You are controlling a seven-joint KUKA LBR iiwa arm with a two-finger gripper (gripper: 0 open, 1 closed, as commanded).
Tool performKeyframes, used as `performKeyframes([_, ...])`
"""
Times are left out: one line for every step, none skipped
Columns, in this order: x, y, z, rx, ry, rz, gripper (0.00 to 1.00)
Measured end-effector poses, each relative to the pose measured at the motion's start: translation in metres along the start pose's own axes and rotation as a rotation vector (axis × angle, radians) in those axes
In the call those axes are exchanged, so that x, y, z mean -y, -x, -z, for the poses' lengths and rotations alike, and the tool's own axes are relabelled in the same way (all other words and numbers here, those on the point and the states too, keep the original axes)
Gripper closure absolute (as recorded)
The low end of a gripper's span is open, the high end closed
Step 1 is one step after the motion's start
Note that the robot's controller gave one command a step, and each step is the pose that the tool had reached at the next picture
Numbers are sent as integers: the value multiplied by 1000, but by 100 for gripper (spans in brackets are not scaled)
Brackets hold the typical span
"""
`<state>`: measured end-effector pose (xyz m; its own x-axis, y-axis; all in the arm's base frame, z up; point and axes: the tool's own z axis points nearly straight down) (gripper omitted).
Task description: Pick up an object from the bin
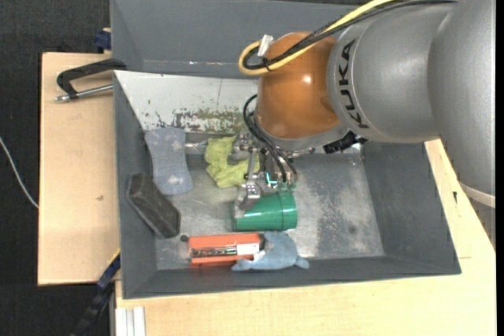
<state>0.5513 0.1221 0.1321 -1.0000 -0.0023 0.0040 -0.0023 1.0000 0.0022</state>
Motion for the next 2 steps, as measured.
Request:
performKeyframes([1, 2, 3, 5, 0, -3, 100])
performKeyframes([1, 1, 3, 5, 0, -2, 0])
